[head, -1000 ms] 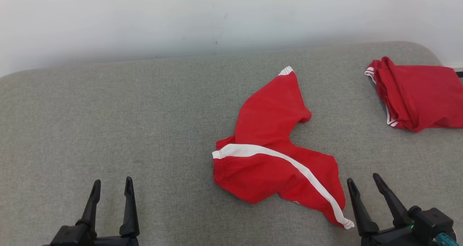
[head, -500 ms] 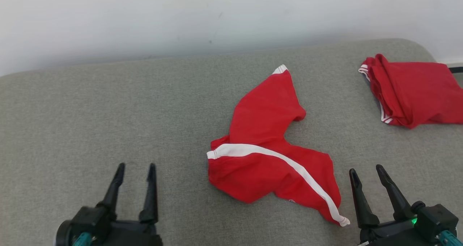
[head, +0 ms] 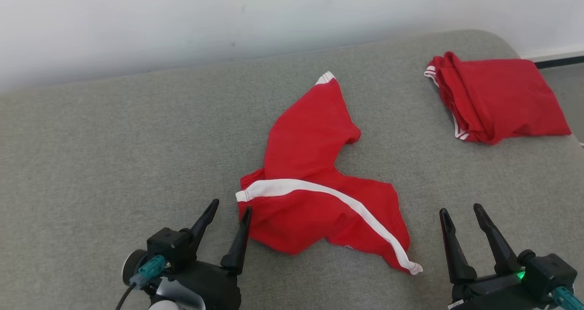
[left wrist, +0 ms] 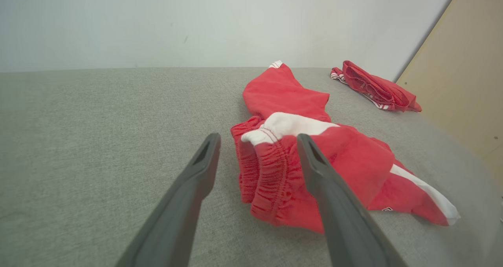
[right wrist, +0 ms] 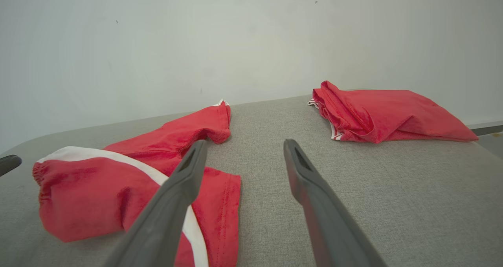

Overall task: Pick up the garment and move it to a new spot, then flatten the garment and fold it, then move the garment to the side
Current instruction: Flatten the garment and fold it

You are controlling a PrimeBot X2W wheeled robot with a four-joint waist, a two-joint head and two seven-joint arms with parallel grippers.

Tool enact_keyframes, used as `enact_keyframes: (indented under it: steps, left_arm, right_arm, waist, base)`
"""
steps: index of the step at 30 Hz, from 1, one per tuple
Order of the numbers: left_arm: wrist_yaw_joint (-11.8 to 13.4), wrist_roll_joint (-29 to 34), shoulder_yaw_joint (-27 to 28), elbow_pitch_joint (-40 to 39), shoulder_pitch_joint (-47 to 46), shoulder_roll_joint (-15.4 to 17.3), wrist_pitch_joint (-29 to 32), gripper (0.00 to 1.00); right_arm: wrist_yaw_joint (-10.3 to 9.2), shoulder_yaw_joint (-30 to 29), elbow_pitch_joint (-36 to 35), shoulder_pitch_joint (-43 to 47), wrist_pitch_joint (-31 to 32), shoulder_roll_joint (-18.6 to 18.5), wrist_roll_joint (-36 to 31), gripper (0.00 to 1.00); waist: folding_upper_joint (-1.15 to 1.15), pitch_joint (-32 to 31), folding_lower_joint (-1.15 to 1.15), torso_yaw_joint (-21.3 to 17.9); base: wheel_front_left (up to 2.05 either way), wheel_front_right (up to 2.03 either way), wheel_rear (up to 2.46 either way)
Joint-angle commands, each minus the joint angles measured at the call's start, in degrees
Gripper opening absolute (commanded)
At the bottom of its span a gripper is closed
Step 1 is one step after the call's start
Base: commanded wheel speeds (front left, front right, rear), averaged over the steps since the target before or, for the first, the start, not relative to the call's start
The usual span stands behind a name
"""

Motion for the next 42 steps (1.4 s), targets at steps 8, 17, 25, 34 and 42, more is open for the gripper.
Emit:
enact_keyframes:
  steps: [8,17,25,34,42]
  left_arm:
    - [-0.1,-5.8,-5.8,2.4,-3.7,2.9,2.2,1.0]
    - [0.0,-7.8,-7.1,3.7,-6.4,3.6,0.9,0.42]
    - [1.8,-5.9,-5.0,3.5,-10.7,5.0,-1.8,0.0]
    - [2.2,-2.0,-6.3,-0.8,-10.6,6.3,-3.2,0.0]
    - [1.7,-2.0,-11.7,-6.5,1.4,6.3,-2.6,0.0]
  right_arm:
    - [-0.16,-0.5,0.1,-1.3,-0.1,0.1,0.6,1.0]
    - [-0.16,-0.8,-0.1,-1.6,-0.1,0.8,0.5,1.0]
    - [-0.16,-0.7,0.3,-1.7,-0.1,1.0,0.1,1.0]
    - [-0.16,-1.1,0.6,-0.9,-0.1,0.9,-0.3,1.0]
    - [-0.16,-1.4,0.6,0.8,-0.1,0.8,-0.5,1.0]
  waist:
    - [0.0,2.1,0.0,-3.0]
    - [0.0,2.8,0.0,-3.9]
    - [0.0,2.4,0.0,-2.6]
    - [0.0,0.7,0.0,0.2]
    - [0.0,-0.8,0.0,3.9]
  base:
    - [0.0,0.0,0.0]
    - [0.0,0.0,0.0]
    - [0.0,0.0,0.0]
    - [0.0,0.0,0.0]
    - [0.0,0.0,0.0]
